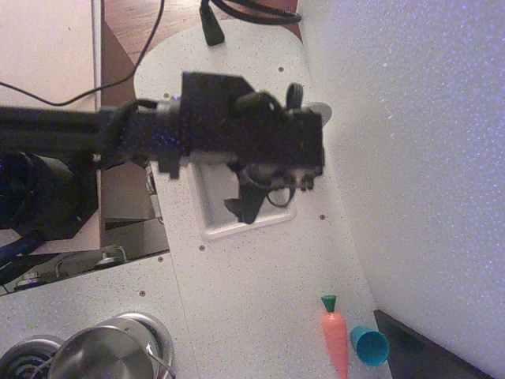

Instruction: Turn faucet left

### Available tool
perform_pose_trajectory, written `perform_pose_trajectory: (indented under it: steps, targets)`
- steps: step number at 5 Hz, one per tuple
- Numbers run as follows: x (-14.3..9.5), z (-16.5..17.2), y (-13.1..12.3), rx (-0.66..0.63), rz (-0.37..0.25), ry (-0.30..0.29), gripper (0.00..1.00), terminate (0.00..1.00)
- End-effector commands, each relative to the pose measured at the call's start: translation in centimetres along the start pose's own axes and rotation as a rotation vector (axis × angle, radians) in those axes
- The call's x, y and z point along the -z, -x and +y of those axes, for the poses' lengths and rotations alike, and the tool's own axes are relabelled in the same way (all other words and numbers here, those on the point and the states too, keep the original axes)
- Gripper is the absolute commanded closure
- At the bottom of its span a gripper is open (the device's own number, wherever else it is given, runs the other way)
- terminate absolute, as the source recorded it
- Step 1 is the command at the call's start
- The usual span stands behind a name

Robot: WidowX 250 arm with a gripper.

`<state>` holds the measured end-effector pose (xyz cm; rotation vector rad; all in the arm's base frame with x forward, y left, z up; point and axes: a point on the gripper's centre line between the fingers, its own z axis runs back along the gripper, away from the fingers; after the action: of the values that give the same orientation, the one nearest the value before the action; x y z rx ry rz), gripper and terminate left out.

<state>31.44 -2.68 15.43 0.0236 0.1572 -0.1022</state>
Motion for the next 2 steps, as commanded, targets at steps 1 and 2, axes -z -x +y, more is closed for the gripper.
perform_pose_trajectory:
  steps: [1,2]
  targets:
    - [-1.2,2.0,-1.3,-0.079,-0.051,0.069,0.00,0.00]
    - [-0.8,2.8,-2.4,-0.092,-0.014,0.059,0.00,0.00]
